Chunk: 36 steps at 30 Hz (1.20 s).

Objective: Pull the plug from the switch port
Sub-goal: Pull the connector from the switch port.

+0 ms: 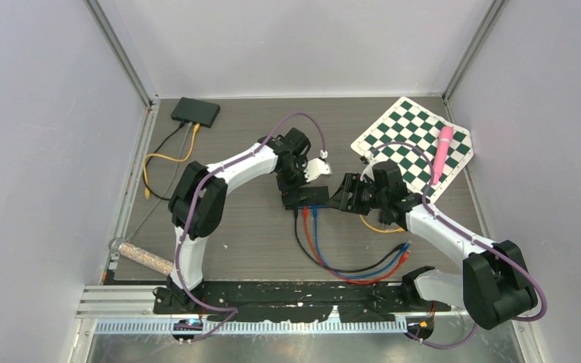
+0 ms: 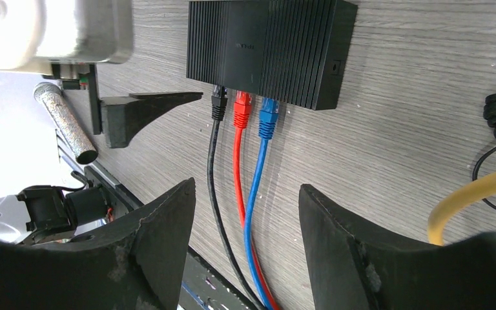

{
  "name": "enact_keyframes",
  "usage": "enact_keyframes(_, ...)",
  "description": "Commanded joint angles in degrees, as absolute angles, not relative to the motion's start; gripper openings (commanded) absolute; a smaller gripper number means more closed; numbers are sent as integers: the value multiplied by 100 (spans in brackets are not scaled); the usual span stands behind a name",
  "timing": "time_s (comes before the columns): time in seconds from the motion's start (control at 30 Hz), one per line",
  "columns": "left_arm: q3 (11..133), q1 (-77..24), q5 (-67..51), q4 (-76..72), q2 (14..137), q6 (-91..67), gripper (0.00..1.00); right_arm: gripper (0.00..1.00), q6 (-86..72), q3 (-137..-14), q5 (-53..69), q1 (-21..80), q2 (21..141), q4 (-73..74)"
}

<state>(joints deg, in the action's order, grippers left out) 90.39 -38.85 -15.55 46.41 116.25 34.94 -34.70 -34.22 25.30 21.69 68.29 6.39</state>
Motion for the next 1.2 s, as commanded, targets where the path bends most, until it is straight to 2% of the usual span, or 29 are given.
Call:
enact_keyframes(0.0,9302,-3971,-1399,4919,11741,3513,100,67,-3496,-3693,2570,2189,6860,438)
enact_keyframes(0.3,9014,-4032,-795,4817,11678,3710,100,67,-3490,-3626,2570,2184,7010,372)
enact_keyframes(0.87,9436,-4105,-987,4849,11963,3650,99,67,-4055,-3108,2830,2189,7353,-574)
enact_keyframes(1.17,9489,-4124,-1109,4875,12056,3499,90,66,-4022,-3015,2778,2188,7186,-500)
